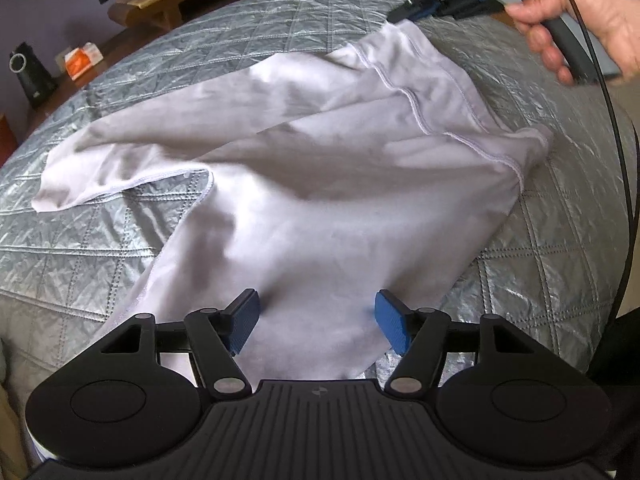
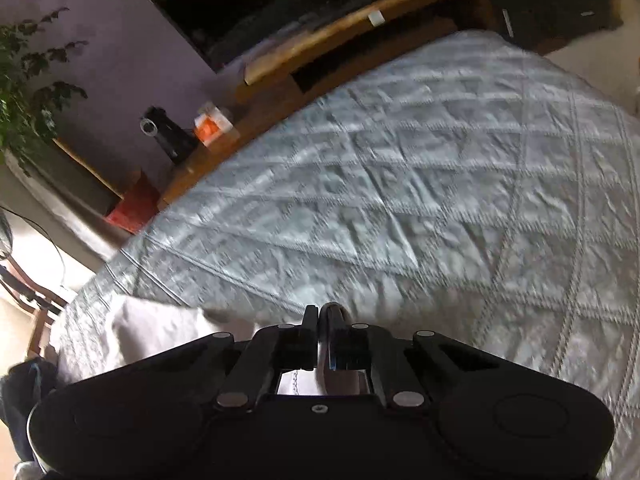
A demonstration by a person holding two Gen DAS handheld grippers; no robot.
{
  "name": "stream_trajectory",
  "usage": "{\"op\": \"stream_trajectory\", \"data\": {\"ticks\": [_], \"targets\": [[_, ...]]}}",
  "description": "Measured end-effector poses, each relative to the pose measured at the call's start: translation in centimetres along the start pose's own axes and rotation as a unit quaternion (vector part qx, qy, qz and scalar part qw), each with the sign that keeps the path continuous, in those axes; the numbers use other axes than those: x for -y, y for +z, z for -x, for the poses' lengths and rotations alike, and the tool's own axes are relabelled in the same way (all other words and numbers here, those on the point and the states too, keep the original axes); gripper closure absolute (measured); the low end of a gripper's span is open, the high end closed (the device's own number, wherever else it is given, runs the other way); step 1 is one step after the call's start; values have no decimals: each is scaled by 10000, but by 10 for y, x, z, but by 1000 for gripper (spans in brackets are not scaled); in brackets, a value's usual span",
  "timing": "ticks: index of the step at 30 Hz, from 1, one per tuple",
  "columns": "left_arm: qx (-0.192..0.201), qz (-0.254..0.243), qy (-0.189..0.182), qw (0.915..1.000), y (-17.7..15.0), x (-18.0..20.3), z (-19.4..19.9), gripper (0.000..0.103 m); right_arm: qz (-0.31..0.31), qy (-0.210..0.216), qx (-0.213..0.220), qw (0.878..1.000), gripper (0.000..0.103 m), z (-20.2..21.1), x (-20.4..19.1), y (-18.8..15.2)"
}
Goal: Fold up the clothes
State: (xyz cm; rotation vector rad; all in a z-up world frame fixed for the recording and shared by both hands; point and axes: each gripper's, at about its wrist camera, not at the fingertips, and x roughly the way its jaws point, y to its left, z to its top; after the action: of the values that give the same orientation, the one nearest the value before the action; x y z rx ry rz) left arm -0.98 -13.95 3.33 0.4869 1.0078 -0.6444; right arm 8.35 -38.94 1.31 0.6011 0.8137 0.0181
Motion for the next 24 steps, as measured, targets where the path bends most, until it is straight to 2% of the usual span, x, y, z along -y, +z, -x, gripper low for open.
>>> {"op": "stream_trajectory", "data": {"ticks": [5,8,12,13,15,17,18,19,24], "targets": [[-27,117,-36,9999,0,-2,-2,31,545,-259,85,9981,99,2,-18,15],[-61,158,-26,9999,0,-3,-2,29,1086,-812,50,9907,99,-1,-32,16],[-74,145,-39,9999,1,-4,-2,29,1469,-1618,-126,9757,93,-13,-29,7],[-77,142,-44,9999,1,-4,-2,29,1529,-1702,-39,9735,93,-9,-27,4],[-112,153,-79,9998,2,-6,-1,28,1465,-1595,303,9758,91,13,-23,-2],[-150,135,-100,9997,3,-8,-1,31,1178,-911,520,9875,89,43,-15,-13],[-132,130,-82,9998,4,-9,1,32,1117,-531,418,9914,83,53,-10,-22],[-110,126,-60,9998,4,-10,2,32,1120,-235,305,9930,69,62,-7,-33],[-52,146,9,9999,6,-14,6,32,1834,60,-394,9822,66,97,3,-118]]}}
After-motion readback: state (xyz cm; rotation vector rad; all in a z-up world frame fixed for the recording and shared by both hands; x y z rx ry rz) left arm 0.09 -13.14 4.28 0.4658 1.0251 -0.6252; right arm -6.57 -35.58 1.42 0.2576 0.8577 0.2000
